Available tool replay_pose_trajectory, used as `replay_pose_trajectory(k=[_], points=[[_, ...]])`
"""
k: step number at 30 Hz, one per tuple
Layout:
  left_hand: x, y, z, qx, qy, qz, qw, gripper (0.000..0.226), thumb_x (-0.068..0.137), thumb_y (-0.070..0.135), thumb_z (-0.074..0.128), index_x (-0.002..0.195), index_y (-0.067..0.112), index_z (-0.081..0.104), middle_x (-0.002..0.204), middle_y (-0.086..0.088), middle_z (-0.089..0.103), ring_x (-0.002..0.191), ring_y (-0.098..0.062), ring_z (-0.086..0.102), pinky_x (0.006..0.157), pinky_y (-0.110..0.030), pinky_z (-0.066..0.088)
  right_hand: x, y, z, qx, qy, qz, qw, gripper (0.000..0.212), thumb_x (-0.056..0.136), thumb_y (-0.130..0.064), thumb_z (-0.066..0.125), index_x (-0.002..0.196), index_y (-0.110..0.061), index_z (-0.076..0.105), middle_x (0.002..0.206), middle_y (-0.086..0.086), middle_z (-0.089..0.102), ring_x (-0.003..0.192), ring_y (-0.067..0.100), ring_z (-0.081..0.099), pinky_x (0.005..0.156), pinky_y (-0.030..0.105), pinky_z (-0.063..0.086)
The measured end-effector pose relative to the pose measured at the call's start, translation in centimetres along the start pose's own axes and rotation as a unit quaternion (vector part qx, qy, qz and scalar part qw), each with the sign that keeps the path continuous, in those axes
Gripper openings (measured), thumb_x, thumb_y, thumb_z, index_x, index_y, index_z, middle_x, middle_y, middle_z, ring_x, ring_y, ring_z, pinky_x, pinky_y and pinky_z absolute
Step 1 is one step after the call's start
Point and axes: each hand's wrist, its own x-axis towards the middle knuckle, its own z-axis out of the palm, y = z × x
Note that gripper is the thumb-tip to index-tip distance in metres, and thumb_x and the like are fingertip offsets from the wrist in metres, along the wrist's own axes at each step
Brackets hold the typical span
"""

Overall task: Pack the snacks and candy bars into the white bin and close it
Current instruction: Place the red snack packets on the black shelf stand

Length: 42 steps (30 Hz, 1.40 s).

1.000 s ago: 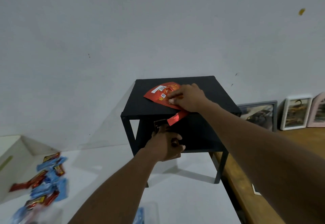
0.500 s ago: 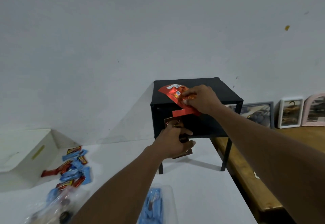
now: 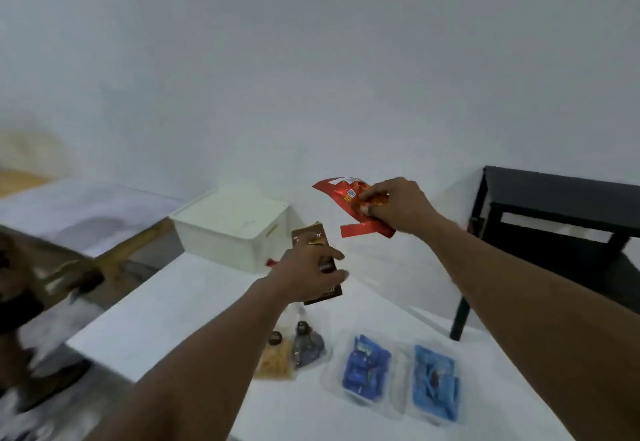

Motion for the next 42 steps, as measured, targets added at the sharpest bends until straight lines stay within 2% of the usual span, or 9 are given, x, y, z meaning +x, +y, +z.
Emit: replay_pose_trajectory(k=[4,7,12,21,27,29,35,39,42], points=[[-6.0,-10.2,-6.0,-0.017,0.059,-0.119,0.991,0.037,0.080,0.052,0.069,0.115,0.041,0.068,0.137,0.004,0.046,0.137,-0.011,0.037,0.106,-0.031,0.042,3.3,-8.5,8.8,0.046,-0.095,-0.069,0.992,0.020,0.079,-0.028,0.078,0.099,-0.033,0.078,0.107,-0.011,0.070,0.102,0.012,0.062,0.092,0.035,0.052],[-11.2,-17.1,-9.2,-0.020,0.091,-0.226,0.970,0.052,0.070,0.067,0.064,0.115,0.042,0.067,0.148,0.003,0.038,0.141,-0.016,0.036,0.107,-0.035,0.042,4.7,-14.8,16.7,0.068,-0.171,-0.117,0.976,0.022,0.077,-0.030,0.080,0.099,-0.032,0.078,0.102,-0.015,0.068,0.099,0.010,0.062,0.094,0.035,0.052],[-19.9,-26.6,-12.2,-0.017,0.128,-0.364,0.922,0.045,0.081,0.056,0.066,0.121,0.037,0.066,0.151,-0.005,0.035,0.144,-0.020,0.029,0.111,-0.038,0.037,4.3,-24.0,30.8,0.105,-0.296,-0.192,0.930,0.023,0.074,-0.031,0.080,0.097,-0.031,0.079,0.108,-0.004,0.073,0.098,0.015,0.066,0.088,0.037,0.055],[-38.9,-35.2,-6.0,-0.107,0.182,-0.588,0.781,0.048,0.079,0.056,0.065,0.124,0.037,0.065,0.143,-0.007,0.047,0.147,-0.018,0.023,0.109,-0.041,0.039,-6.7,-32.3,52.3,0.075,-0.542,-0.246,0.800,0.021,0.074,-0.030,0.083,0.095,-0.030,0.080,0.102,-0.004,0.074,0.096,0.015,0.066,0.090,0.032,0.053],[-50.0,-39.2,3.9,-0.191,0.221,-0.688,0.664,0.034,0.082,0.042,0.068,0.114,0.031,0.072,0.127,0.003,0.053,0.134,-0.012,0.041,0.107,-0.027,0.038,-19.1,-30.5,65.3,0.069,-0.667,-0.186,0.718,0.017,0.075,-0.025,0.081,0.092,-0.029,0.081,0.088,-0.007,0.075,0.083,0.008,0.068,0.070,0.016,0.049],[-53.3,-41.7,8.4,-0.215,0.221,-0.701,0.643,0.030,0.087,0.032,0.069,0.116,0.025,0.072,0.120,0.008,0.049,0.129,-0.010,0.045,0.098,-0.016,0.034,-23.5,-28.3,70.5,0.071,-0.699,-0.128,0.700,0.017,0.078,-0.018,0.078,0.093,-0.025,0.081,0.088,-0.004,0.076,0.082,0.009,0.071,0.064,0.011,0.048],[-61.7,-51.5,21.0,-0.280,0.210,-0.733,0.583,0.032,0.089,0.041,0.066,0.120,0.036,0.067,0.125,0.013,0.048,0.118,-0.009,0.051,0.094,-0.021,0.037,-34.1,-21.6,85.8,0.069,-0.739,0.035,0.670,0.014,0.087,-0.013,0.072,0.098,-0.016,0.080,0.090,0.006,0.074,0.073,0.015,0.069,0.055,0.021,0.052],[-64.0,-57.5,26.7,-0.301,0.218,-0.733,0.569,0.032,0.088,0.039,0.067,0.120,0.036,0.068,0.121,0.011,0.055,0.113,-0.010,0.056,0.095,-0.022,0.041,-37.8,-18.8,94.1,0.067,-0.728,0.082,0.677,0.014,0.087,-0.015,0.072,0.097,-0.021,0.080,0.099,0.001,0.076,0.092,0.016,0.071,0.079,0.028,0.059],[-64.9,-60.4,29.5,-0.311,0.210,-0.732,0.569,0.032,0.087,0.038,0.069,0.119,0.035,0.069,0.109,0.013,0.057,0.109,-0.008,0.058,0.097,-0.022,0.041,-39.1,-17.7,98.3,0.065,-0.718,0.092,0.687,0.014,0.087,-0.017,0.072,0.098,-0.022,0.080,0.097,-0.002,0.077,0.093,0.015,0.071,0.085,0.030,0.058]])
